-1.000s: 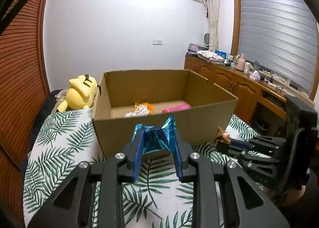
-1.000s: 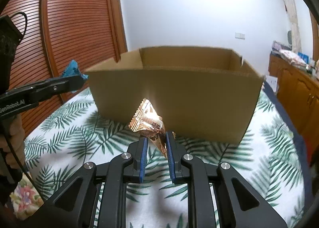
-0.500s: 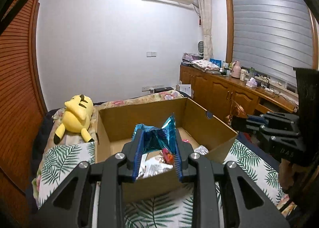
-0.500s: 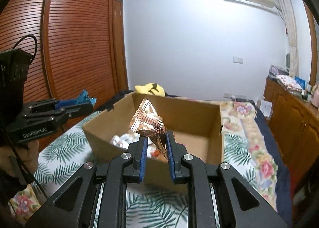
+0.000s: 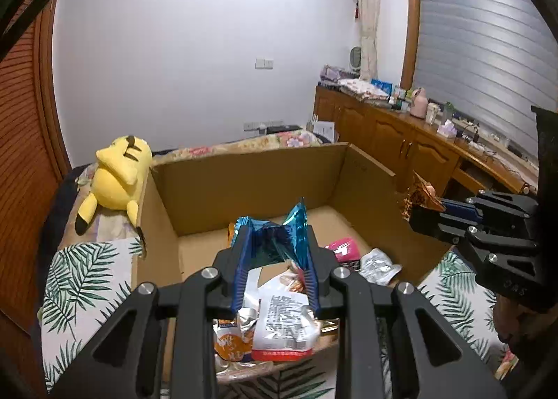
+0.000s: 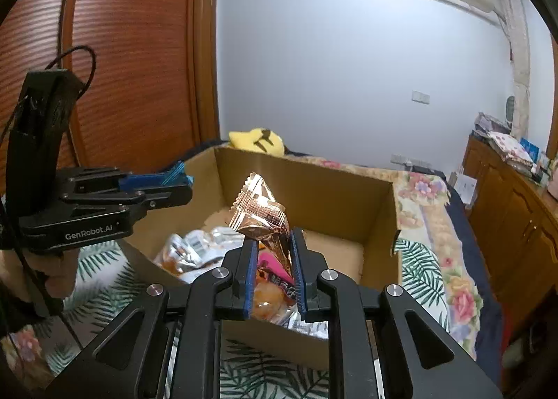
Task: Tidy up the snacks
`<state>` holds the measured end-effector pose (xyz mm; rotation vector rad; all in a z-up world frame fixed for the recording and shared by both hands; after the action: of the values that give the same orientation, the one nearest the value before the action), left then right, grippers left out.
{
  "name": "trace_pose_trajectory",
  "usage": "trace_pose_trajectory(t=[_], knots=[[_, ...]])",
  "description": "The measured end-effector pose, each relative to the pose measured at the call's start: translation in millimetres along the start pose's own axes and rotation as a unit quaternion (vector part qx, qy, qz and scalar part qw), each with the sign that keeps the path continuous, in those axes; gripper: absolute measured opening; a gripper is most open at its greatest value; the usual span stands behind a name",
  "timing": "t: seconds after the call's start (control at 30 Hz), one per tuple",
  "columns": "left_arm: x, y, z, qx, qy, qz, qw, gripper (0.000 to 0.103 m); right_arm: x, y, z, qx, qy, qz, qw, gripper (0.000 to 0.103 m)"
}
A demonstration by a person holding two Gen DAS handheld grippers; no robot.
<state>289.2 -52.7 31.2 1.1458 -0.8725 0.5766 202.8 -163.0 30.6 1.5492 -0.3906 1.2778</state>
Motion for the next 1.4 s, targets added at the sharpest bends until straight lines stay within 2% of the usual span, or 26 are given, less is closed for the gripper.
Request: trace_pose_trajectory(t=[0.23,0.5,0.57,0.63,0.73,1.03,1.33,1.4], knots=[[-8,-16,-9,0.005,0.009,-0.018,0.9998,0.026,-9,-29,3,0.013,-0.018,-0.026,0.999,0.016],[-10,-25,-9,0.013,0.008,-0.024,0.9996,0.028,-15,-44,7,0.016,-0.03,-0.045,0.998,0.017],[-11,-26,-10,0.017,0.009,-0.024,0.9995,0.032,-16,-46,8,0.016,-0.032,-0.047,0.998,0.017],[-13,-27,-12,0.018,0.012,-0.024,0.9995,0.047,-17,-47,8,0.018,-0.037,-0.048,0.998,0.02],[-13,-27,-14,0.02,0.017,-0.022,0.9994,0.049,-18,-47,10,0.016,-0.041,-0.051,0.998,0.022],[-10,-17,-15,0.032,0.014,-0.012,0.9993,0.051,-17,-36,5,0.015,-0.044,-0.041,0.998,0.028],[-2,16,-2,0.04,0.002,0.006,0.9992,0.053,-9,-3,-1,0.005,-0.045,-0.022,0.999,0.028],[0,24,1,0.041,-0.001,0.01,0.9991,0.057,-8,5,-2,0.002,-0.048,-0.017,0.999,0.033]])
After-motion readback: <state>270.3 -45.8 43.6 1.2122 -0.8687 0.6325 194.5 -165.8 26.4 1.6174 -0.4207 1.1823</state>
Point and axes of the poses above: each gripper's, at about its wrist camera, not at the fingertips, and y roughly against the way its jaws point, z to its right, x to its top, the point moved 4 cm from there along -y, roughly the way its jaws point, and after that the axes turned 5 degrees about y, right-handed, at the moved point
